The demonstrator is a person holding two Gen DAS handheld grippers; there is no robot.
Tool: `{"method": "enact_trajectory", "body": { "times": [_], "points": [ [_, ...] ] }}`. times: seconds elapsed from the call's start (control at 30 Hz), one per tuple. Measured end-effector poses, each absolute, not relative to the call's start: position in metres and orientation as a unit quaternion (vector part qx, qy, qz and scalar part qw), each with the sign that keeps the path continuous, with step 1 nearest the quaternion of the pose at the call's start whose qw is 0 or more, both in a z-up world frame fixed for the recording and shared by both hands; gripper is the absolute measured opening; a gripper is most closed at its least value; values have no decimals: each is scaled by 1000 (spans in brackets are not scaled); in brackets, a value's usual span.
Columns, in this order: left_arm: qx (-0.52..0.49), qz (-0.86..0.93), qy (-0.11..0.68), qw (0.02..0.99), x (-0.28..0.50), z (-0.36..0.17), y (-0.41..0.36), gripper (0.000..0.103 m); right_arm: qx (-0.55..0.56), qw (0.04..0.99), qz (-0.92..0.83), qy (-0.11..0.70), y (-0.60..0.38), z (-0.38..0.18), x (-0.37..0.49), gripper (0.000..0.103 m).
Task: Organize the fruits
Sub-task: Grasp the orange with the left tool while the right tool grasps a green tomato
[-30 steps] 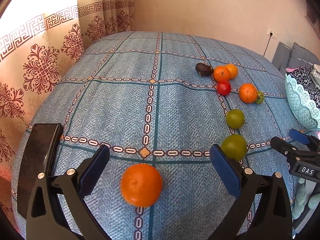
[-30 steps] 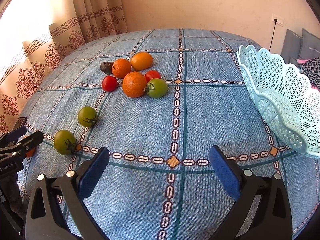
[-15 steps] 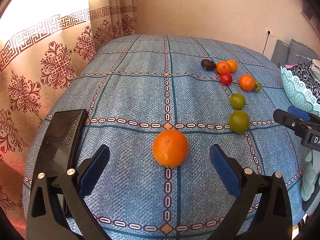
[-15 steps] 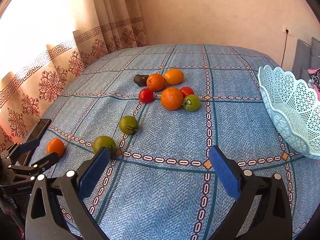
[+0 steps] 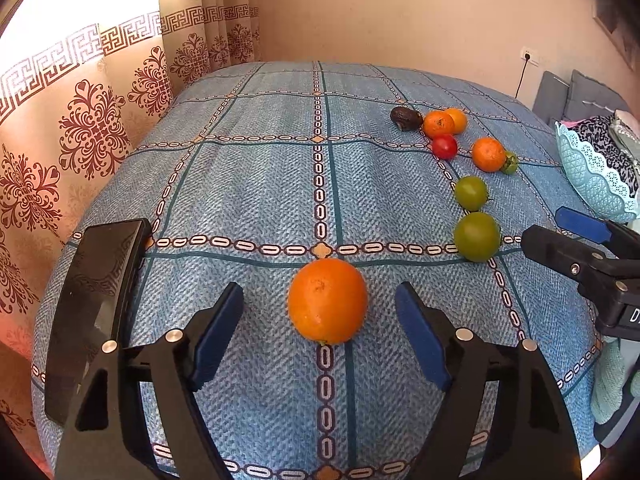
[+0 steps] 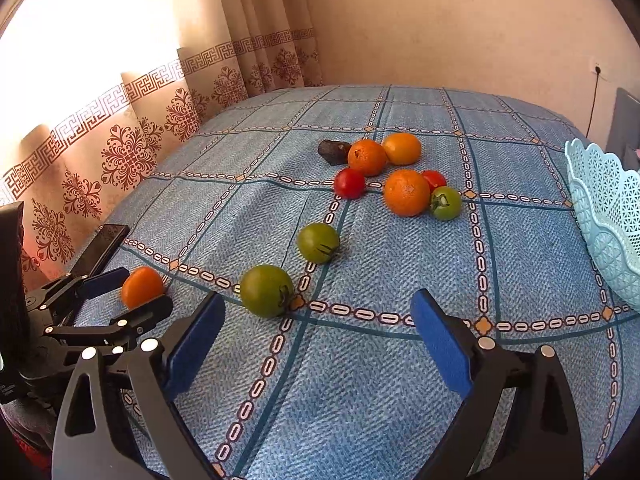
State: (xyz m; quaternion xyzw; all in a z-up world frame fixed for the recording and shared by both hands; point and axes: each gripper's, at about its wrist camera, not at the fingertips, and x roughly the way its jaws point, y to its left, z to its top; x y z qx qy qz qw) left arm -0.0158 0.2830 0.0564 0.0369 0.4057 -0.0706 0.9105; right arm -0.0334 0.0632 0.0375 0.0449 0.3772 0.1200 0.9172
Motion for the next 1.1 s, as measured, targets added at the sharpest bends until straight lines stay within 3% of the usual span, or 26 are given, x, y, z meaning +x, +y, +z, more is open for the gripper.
{"method": "enact_trajectory", "body": {
  "times": [0.1, 0.23, 0.3, 0.4, 0.53, 0.67, 1.1],
  "points": [
    [33, -70, 410, 909, -14, 54, 284, 70, 35, 913, 130, 384, 74, 35, -29, 78],
    [22, -61, 409, 910, -14, 55, 288, 59, 28, 911, 141, 387, 84, 37, -25, 72],
    [14, -62, 407, 911, -14, 55, 291, 59, 26, 909, 146, 390, 89, 37, -22, 69],
    [14, -66, 405, 912, -14, 54, 291, 56, 23, 904, 152, 399, 95, 35, -17, 55],
    [17, -77, 402, 912, -16, 55, 288, 48, 18, 898, 159, 410, 102, 33, -12, 47],
    [22, -79, 399, 913, -17, 54, 286, 47, 13, 893, 159, 421, 106, 29, -7, 37],
    [18, -85, 399, 913, -17, 56, 286, 38, 21, 897, 148, 415, 102, 31, -11, 35]
  ]
}}
